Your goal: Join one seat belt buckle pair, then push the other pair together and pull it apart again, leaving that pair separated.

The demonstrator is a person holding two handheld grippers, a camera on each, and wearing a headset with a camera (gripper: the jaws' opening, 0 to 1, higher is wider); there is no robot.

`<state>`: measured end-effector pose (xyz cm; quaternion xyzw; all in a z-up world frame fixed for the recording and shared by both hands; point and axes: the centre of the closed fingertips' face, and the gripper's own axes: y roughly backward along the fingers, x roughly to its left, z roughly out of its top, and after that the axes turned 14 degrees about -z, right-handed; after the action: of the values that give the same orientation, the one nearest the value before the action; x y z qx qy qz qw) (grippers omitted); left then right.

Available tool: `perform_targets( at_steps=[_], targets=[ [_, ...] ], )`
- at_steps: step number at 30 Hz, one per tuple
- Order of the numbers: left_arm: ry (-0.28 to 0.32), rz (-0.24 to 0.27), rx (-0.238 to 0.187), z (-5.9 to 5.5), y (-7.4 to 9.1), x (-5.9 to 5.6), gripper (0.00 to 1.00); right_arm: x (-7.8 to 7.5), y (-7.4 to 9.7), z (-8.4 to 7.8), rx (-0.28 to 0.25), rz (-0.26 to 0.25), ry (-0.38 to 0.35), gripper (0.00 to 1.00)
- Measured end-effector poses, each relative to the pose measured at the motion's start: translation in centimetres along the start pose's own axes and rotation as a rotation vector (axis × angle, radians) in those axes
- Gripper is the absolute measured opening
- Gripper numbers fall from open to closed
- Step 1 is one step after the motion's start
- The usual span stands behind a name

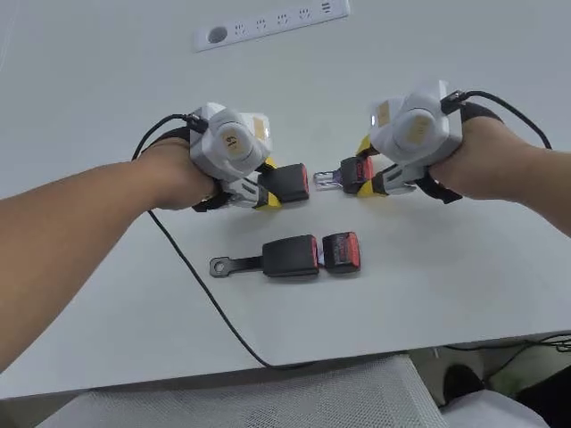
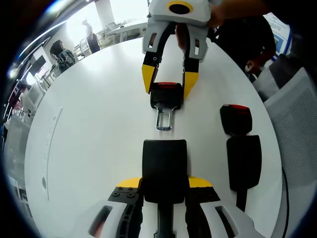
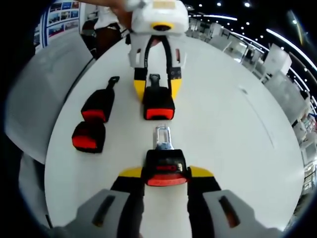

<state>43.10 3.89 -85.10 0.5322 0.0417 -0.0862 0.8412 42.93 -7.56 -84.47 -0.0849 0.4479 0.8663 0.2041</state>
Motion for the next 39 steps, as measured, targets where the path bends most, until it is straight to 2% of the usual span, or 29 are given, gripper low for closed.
perform_targets(
  at_steps=[8, 17, 23, 25, 27, 29, 30, 33, 34, 36, 37, 39],
  targets=[
    [0.003, 0.009, -0.002, 0.1, 0.1, 0.0, 0.33, -0.6, 2.6, -3.6, 0.041, -0.021, 0.000, 0.32],
    [-0.010, 0.023, 0.031, 0.2, 0.1, 0.0, 0.33, -1.4, 5.7, -8.3, 0.119, -0.045, -0.028, 0.33],
    [-0.019, 0.045, 0.042, 0.2, 0.2, 0.0, 0.33, -1.9, 6.2, -9.4, 0.192, -0.062, 0.029, 0.33],
    [-0.026, 0.046, 0.053, 0.1, 0.2, -0.2, 0.33, -2.0, 6.3, -9.5, 0.200, -0.069, 0.032, 0.34],
    [-0.069, 0.043, 0.080, -0.1, 0.4, -0.4, 0.36, -2.2, 6.6, -9.4, 0.199, -0.083, 0.015, 0.36],
    [-0.051, 0.041, 0.092, -0.5, 0.5, -0.6, 0.40, -2.5, 6.9, -9.4, 0.195, -0.101, -0.004, 0.39],
    [-0.047, 0.050, 0.084, -0.6, 0.8, -0.6, 0.43, -2.6, 7.2, -9.3, 0.190, -0.112, -0.018, 0.40],
    [-0.009, 0.092, 0.037, -0.3, 1.8, -0.7, 0.43, -2.8, 8.0, -8.7, 0.169, -0.141, -0.075, 0.42],
    [0.004, 0.104, 0.023, -0.3, 2.3, -1.0, 0.43, -3.1, 8.5, -8.2, 0.154, -0.172, -0.082, 0.44],
    [0.024, 0.128, 0.009, -0.6, 3.0, -1.3, 0.44, -3.0, 9.1, -7.2, 0.115, -0.186, -0.118, 0.46],
    [0.039, 0.150, -0.013, -0.6, 3.5, -1.4, 0.44, -3.0, 9.5, -6.8, 0.104, -0.195, -0.132, 0.47],
    [0.090, 0.200, -0.086, -0.3, 4.8, -2.1, 0.45, -2.5, 10.5, -5.5, 0.062, -0.222, -0.164, 0.49]
  ],
)
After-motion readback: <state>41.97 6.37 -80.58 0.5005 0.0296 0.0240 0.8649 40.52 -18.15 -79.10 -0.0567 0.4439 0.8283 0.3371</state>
